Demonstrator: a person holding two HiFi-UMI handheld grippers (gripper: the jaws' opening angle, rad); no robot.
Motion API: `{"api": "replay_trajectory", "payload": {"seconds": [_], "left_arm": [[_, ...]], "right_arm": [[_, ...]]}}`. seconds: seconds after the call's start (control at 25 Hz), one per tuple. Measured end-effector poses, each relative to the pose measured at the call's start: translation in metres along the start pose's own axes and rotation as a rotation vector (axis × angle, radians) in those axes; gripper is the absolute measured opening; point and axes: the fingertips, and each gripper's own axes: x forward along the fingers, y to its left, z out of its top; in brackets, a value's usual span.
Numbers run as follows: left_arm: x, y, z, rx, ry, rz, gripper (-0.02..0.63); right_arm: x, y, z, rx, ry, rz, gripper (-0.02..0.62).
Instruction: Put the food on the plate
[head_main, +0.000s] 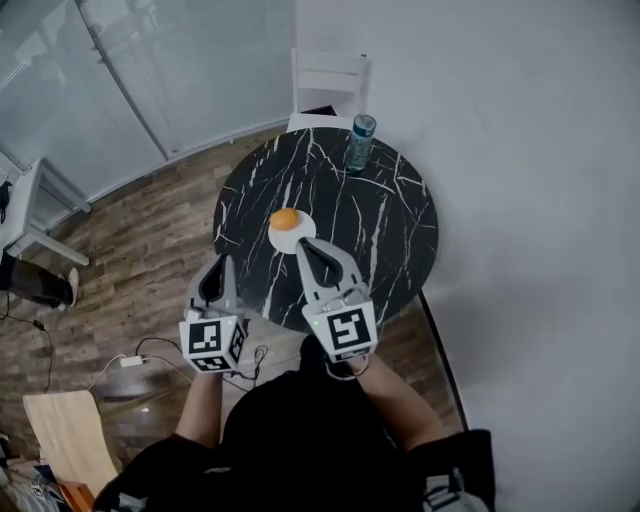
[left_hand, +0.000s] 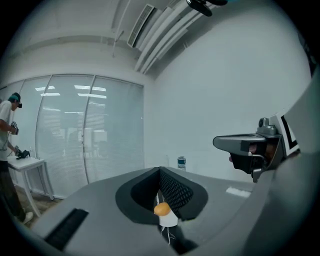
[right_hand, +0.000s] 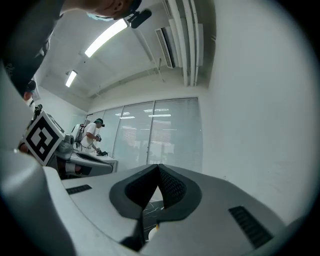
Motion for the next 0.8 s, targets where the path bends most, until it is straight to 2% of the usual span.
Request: {"api": "replay_trajectory", "payload": {"seconds": [0.8], "left_arm": [[-0.030,0.005,0.018,0.018,-0.054,-0.017,0.000]], "right_arm": [[-0.015,0.017,0.017,-0.050,-0.017,-0.032,-0.003]]}}
